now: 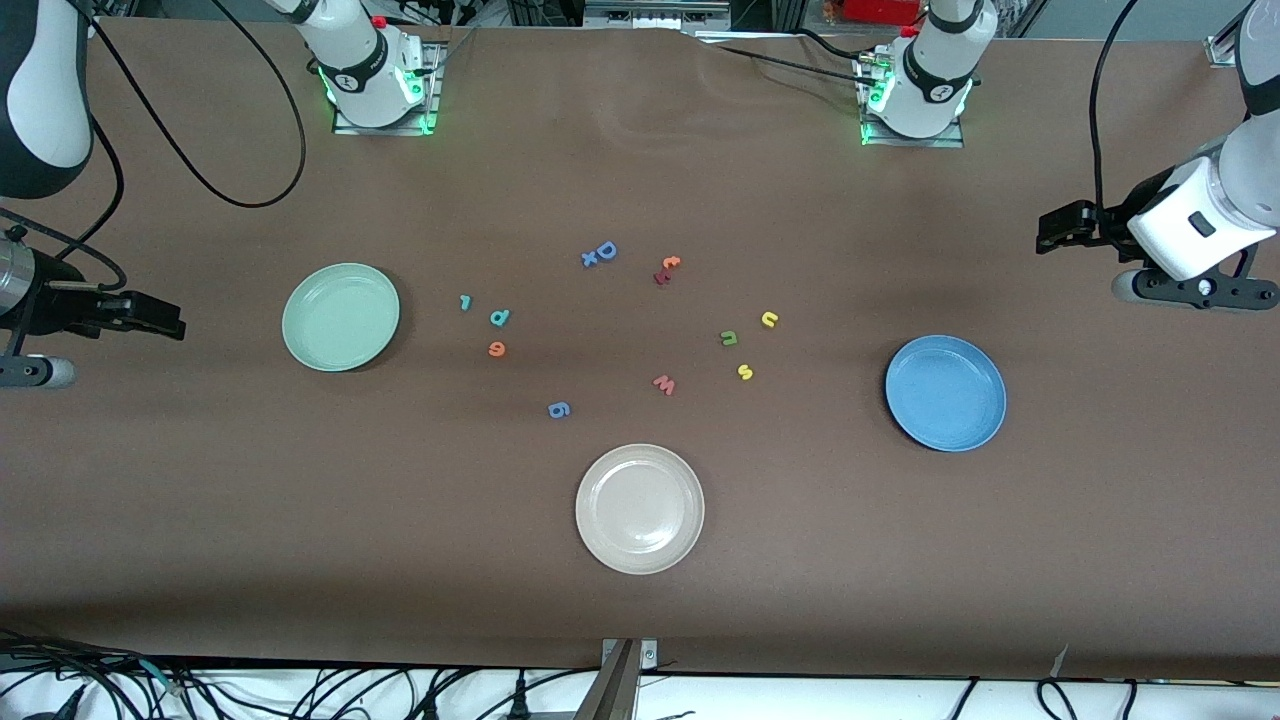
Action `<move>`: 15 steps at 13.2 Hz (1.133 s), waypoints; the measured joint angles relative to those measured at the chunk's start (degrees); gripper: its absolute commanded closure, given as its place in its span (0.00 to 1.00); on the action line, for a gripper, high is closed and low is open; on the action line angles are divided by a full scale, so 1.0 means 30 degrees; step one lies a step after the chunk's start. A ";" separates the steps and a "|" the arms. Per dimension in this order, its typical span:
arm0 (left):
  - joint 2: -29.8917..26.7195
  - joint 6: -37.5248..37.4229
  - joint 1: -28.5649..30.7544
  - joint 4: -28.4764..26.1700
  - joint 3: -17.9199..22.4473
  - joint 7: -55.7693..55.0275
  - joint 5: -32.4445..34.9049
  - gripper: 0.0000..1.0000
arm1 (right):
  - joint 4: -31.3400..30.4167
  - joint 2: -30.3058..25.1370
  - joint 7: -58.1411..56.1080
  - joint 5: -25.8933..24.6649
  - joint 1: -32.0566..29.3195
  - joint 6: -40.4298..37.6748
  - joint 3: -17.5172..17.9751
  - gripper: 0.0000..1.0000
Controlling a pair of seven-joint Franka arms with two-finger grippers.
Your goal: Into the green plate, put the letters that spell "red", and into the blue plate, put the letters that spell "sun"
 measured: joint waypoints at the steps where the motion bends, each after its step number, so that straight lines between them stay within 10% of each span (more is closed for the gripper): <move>1: 0.0002 0.0000 0.0000 0.0075 0.0000 0.0000 0.0000 0.00 | 0.0000 0.0002 0.0000 0.0000 0.0000 0.0000 0.0000 0.00; 15: 0.0149 0.0000 0.0006 0.0428 0.0027 0.0000 0.0000 0.00 | 0.0000 0.0014 0.0006 0.0000 0.0000 0.0000 -0.0001 0.00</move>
